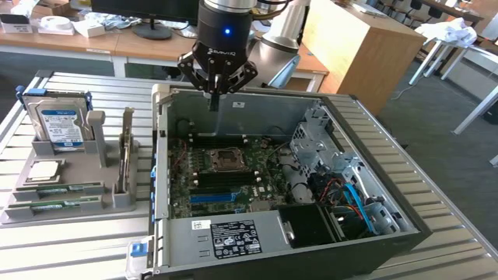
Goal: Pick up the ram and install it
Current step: 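Reach for the ram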
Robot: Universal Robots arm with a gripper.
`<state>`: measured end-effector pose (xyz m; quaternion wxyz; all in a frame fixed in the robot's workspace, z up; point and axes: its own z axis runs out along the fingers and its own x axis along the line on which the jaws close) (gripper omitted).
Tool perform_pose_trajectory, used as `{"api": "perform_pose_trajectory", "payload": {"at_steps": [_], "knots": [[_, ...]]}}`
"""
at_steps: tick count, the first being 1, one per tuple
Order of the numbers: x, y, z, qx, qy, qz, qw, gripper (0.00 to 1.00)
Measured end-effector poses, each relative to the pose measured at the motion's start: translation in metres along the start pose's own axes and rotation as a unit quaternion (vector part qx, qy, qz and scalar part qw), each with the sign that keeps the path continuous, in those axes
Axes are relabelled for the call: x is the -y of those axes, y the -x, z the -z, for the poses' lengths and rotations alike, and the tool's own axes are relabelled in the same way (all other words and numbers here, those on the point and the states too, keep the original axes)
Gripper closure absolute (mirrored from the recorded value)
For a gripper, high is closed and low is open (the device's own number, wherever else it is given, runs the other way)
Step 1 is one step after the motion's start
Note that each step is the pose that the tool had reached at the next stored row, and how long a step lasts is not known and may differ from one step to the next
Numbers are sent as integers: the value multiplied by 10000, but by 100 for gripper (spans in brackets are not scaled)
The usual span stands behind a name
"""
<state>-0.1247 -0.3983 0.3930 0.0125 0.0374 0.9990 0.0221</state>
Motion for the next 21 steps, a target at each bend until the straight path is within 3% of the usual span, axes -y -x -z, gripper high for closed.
{"api": "perform_pose_trajectory", "payload": {"at_steps": [21], "knots": [[-48,-295,-4,0,0,0,10000,90]]}}
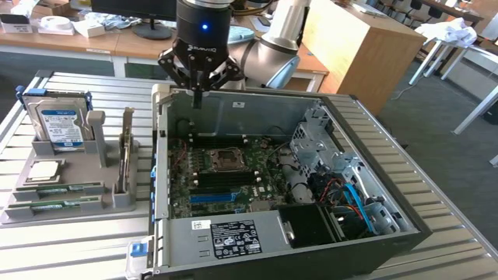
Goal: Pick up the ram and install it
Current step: 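Reach for the ram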
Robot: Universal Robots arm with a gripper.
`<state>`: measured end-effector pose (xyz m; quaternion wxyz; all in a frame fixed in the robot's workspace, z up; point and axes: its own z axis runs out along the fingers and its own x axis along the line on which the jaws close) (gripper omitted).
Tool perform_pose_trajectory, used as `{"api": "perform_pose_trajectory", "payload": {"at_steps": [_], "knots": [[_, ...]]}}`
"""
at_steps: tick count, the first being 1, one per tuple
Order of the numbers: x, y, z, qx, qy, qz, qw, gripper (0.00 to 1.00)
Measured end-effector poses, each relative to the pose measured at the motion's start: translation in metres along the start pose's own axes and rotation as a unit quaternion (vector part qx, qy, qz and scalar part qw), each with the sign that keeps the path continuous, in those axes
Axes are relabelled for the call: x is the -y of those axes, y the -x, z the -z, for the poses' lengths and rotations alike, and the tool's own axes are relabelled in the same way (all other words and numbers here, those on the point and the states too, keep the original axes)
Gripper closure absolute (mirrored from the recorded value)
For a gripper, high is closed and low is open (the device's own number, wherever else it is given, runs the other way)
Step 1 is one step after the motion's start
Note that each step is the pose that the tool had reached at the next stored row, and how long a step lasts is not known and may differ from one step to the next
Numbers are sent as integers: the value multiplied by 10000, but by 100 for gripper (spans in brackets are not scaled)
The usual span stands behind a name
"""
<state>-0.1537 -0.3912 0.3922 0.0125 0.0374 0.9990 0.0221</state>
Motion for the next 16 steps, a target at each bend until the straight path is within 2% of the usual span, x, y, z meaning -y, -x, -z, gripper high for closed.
{"api": "perform_pose_trajectory", "payload": {"at_steps": [16], "knots": [[-25,-257,-5,0,0,1,10000,90]]}}
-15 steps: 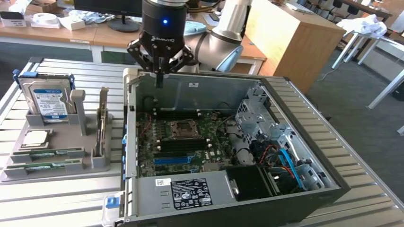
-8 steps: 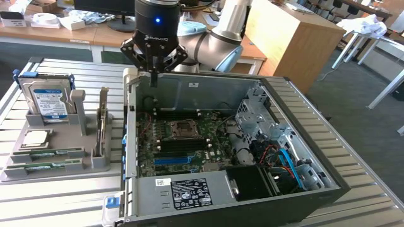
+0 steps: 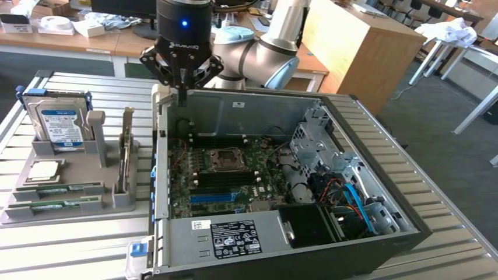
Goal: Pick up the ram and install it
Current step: 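Reach for the ram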
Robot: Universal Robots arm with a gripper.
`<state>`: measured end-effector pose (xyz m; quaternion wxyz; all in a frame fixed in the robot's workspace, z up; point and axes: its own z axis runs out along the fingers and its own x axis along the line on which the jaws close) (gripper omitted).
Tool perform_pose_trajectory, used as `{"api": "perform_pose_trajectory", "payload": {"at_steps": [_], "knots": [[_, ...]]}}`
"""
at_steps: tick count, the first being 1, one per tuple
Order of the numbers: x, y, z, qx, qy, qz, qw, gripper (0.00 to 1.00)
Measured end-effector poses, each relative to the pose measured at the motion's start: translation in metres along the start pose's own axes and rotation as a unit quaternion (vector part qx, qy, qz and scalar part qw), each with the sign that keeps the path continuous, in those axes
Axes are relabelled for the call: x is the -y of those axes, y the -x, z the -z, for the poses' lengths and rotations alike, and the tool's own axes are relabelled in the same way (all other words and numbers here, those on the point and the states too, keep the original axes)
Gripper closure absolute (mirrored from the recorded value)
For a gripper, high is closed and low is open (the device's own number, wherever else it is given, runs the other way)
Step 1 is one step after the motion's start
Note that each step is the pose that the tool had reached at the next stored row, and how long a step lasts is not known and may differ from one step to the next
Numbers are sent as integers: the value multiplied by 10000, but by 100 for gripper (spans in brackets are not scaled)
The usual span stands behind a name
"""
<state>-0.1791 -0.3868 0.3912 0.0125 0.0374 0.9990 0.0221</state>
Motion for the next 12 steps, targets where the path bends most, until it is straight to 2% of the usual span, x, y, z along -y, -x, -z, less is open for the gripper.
{"api": "perform_pose_trajectory", "payload": {"at_steps": [12], "knots": [[-10,-166,-3,0,0,0,10000,90]]}}
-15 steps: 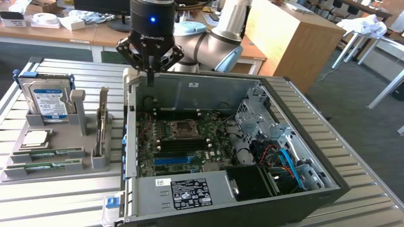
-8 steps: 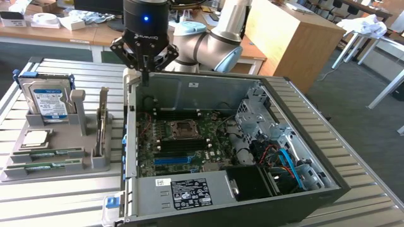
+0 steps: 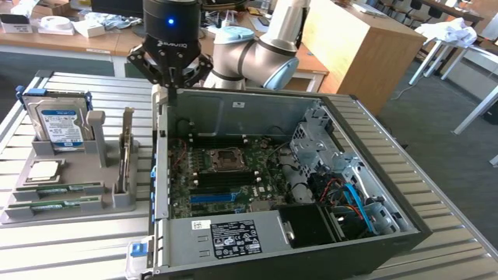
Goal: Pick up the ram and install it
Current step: 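Reach for the ram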
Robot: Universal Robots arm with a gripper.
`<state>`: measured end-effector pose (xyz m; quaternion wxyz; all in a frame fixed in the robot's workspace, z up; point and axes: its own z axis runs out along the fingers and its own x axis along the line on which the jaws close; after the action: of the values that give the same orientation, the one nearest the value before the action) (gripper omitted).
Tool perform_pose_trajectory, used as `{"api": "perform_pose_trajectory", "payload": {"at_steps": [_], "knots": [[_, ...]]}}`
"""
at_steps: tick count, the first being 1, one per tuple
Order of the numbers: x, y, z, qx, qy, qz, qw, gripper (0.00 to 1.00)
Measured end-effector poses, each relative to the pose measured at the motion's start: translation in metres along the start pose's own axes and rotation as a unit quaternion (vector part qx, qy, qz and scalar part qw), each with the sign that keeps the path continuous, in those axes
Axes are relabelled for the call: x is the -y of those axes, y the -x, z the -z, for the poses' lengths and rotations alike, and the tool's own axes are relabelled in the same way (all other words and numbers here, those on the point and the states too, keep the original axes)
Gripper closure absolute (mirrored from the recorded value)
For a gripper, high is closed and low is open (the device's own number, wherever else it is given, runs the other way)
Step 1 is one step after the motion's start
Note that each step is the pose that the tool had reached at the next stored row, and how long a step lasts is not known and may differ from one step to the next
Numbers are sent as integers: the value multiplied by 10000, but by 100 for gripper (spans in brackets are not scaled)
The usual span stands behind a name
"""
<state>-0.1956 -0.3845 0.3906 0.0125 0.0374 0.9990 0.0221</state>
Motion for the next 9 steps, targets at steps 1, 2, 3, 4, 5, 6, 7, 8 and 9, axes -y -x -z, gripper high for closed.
{"api": "perform_pose_trajectory", "payload": {"at_steps": [1,2,3,4,5,6,7,8,9], "knots": [[-1,-16,0,0,0,0,10000,90],[-1,-34,0,0,0,0,10000,90],[-2,-51,-1,0,0,-1,10000,90],[-3,-68,-1,0,0,0,10000,90],[-4,-85,-1,0,0,0,10000,90],[-5,-101,-2,0,0,0,10000,90],[-6,-118,-2,0,0,0,10000,90],[-6,-135,-2,0,0,0,10000,90],[-8,-152,-2,0,0,0,10000,90]]}}
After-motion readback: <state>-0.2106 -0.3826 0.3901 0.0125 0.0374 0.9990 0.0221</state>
